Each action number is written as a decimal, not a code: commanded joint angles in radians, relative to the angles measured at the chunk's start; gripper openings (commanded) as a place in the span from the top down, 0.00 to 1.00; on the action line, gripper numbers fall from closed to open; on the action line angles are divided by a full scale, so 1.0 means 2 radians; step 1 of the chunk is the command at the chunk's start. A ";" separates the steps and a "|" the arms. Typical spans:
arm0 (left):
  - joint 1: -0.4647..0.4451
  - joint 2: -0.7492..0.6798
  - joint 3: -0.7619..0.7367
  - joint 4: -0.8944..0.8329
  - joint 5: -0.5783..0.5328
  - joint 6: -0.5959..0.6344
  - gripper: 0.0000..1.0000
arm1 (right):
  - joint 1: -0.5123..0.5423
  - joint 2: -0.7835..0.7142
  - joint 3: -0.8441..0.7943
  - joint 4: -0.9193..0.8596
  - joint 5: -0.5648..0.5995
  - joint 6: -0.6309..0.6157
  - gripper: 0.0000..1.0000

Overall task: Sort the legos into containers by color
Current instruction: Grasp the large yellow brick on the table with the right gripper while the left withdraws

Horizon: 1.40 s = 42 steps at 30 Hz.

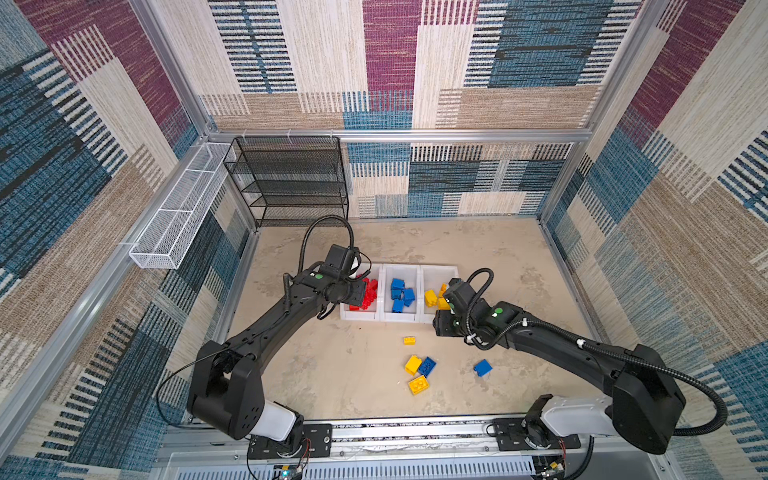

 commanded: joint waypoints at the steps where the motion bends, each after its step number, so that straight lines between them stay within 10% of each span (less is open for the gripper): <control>1: 0.000 -0.034 -0.033 0.012 0.012 -0.033 0.41 | 0.025 0.002 -0.007 0.013 -0.016 0.012 0.38; 19: 0.000 -0.170 -0.161 0.036 0.026 -0.129 0.41 | 0.165 0.083 0.015 0.030 -0.028 -0.062 0.37; 42: 0.000 -0.184 -0.171 0.034 0.030 -0.137 0.41 | 0.179 0.154 0.054 0.009 0.012 -0.079 0.39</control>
